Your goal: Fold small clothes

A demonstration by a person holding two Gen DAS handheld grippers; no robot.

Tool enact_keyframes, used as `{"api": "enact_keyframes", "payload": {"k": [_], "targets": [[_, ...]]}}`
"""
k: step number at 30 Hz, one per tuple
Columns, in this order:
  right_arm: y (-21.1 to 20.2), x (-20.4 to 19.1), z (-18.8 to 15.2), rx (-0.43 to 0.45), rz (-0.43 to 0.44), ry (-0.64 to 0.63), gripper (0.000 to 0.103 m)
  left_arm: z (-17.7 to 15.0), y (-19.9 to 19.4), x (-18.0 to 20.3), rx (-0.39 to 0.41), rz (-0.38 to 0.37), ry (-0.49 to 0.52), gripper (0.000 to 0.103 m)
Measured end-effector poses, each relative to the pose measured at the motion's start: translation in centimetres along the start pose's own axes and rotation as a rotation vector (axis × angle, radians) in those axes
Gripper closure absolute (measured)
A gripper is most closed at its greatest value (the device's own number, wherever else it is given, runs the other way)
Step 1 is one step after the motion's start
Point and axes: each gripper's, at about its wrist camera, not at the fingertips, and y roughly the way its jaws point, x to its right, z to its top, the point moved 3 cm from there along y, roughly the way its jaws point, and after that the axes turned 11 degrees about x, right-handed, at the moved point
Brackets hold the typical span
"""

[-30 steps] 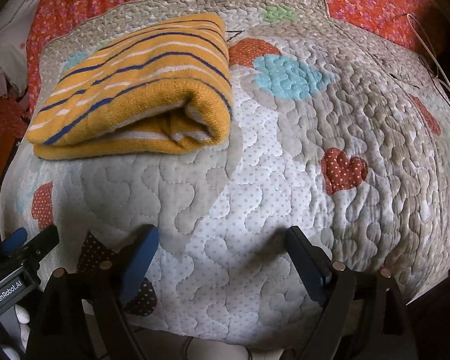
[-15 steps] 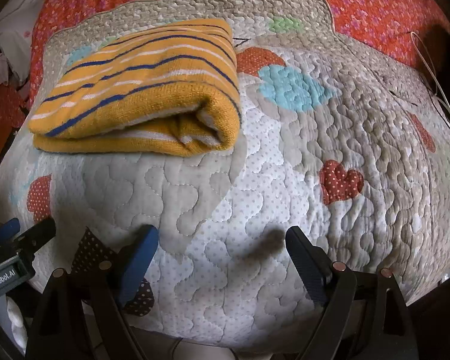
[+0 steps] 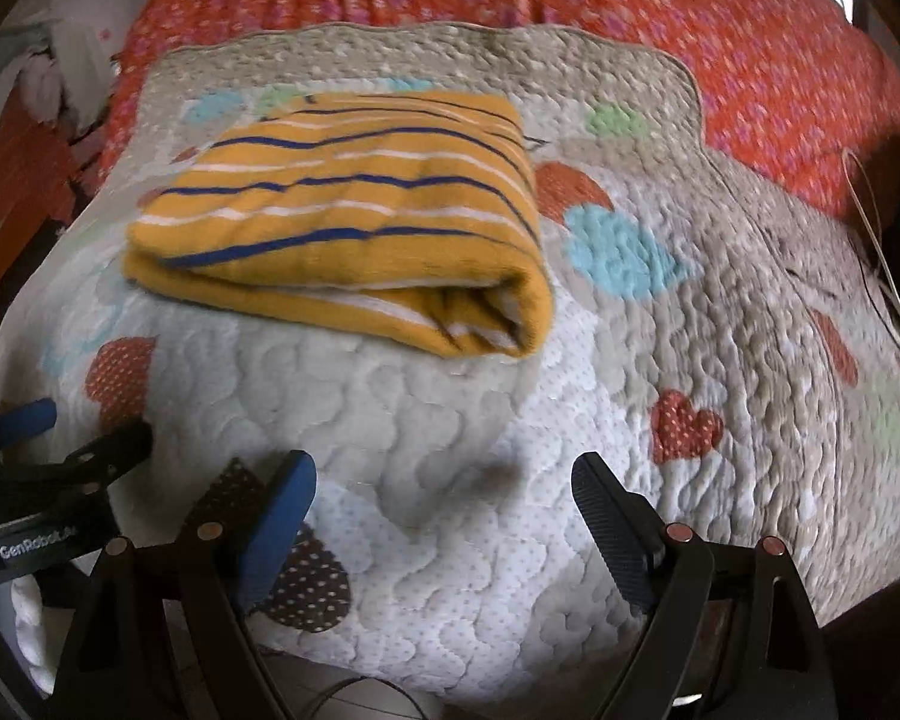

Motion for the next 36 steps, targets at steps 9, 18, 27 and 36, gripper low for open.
{"api": "enact_keyframes", "payload": {"k": [9,18,27,36], "targets": [[1.1,0.4,-0.6,-0.06,0.025,0.055,0.012,0.0,0.0,0.0,0.003,0.005,0.003,0.0],[2.1,1.5,-1.2,-0.109,0.04,0.146,0.004,-0.1,0.0,0.0,0.003,0.005,0.003,0.0],[2.1,1.4,-1.1,-0.1,0.029,0.116,0.002,-0.1,0.0,0.0,0.003,0.003,0.004,0.0],[2.1,1.3,-1.1,-0.092,0.023,0.098,0.002,-0.1,0.1,-0.1,0.003,0.002,0.006,0.0]]}}
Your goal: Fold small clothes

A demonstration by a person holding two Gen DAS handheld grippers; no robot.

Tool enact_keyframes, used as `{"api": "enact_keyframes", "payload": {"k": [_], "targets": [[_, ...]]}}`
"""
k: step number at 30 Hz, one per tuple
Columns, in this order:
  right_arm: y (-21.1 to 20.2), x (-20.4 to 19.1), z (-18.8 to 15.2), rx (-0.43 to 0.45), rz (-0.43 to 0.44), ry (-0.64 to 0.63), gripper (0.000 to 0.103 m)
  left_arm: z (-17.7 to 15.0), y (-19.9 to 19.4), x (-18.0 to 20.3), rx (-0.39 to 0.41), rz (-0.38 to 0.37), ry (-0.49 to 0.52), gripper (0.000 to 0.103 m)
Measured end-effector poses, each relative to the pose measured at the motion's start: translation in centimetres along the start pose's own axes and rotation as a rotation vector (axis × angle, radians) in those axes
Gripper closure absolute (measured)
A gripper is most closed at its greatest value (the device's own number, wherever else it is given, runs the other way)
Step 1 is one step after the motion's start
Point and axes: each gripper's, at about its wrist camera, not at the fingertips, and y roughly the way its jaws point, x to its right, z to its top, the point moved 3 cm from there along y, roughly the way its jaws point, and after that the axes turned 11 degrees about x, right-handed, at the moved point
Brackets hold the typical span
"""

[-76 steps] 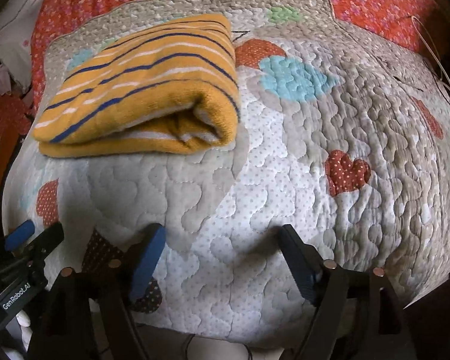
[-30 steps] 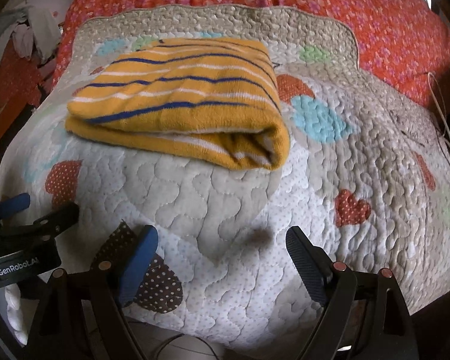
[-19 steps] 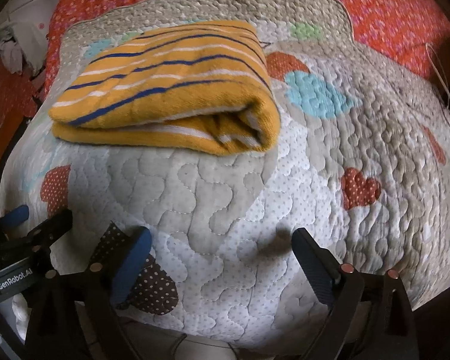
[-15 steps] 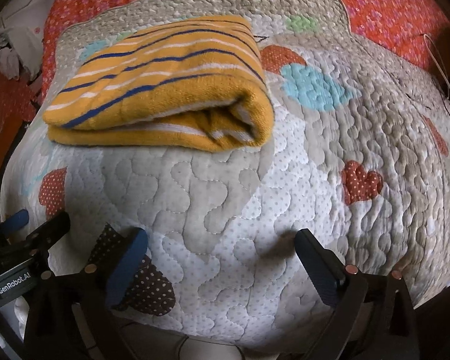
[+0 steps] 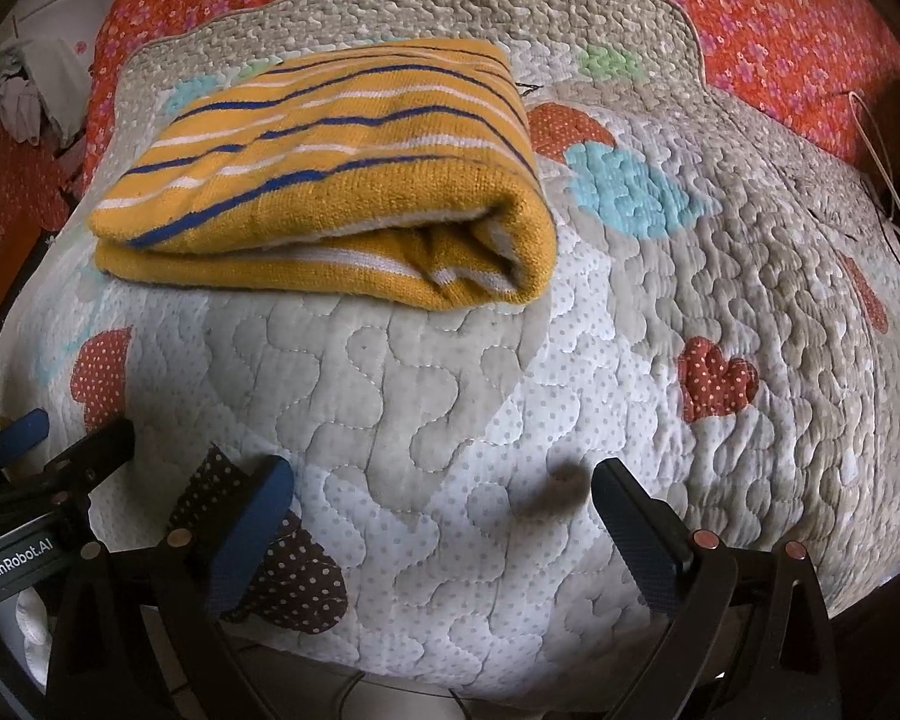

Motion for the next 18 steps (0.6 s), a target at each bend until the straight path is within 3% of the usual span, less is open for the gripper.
{"api": "enact_keyframes", "payload": {"k": [18], "targets": [[0.02,-0.02,0.0,0.003,-0.003,-0.005,0.001,-0.02,0.0,-0.01,-0.005,0.001,-0.002,0.0]]}}
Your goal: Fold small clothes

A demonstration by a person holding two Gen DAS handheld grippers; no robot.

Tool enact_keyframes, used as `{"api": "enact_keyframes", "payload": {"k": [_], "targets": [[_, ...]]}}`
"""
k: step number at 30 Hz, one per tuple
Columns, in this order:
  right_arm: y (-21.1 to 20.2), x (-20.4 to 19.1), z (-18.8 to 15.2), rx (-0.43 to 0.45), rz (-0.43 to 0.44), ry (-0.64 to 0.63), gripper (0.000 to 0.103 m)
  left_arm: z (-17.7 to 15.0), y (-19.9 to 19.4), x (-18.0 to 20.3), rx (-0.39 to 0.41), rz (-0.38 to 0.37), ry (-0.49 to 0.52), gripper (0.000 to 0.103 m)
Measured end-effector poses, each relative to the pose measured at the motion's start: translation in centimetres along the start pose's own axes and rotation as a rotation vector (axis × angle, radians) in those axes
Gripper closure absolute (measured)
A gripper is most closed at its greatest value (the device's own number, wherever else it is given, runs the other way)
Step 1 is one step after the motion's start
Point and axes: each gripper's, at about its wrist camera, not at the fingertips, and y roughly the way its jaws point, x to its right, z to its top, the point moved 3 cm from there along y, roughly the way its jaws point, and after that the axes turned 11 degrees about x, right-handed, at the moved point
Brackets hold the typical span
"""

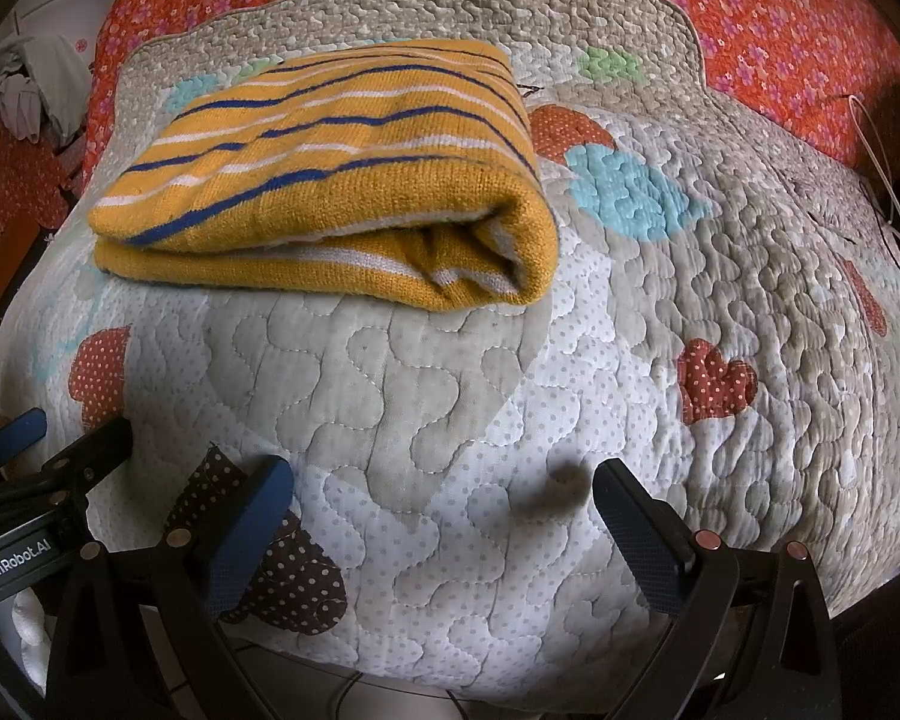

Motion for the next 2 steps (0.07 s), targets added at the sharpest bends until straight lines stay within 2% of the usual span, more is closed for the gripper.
{"api": "enact_keyframes", "payload": {"k": [2], "targets": [[0.0,-0.01,0.0,0.0,0.0,0.001,0.001,0.0,-0.01,0.0,-0.003,0.0,-0.003,0.0]]}}
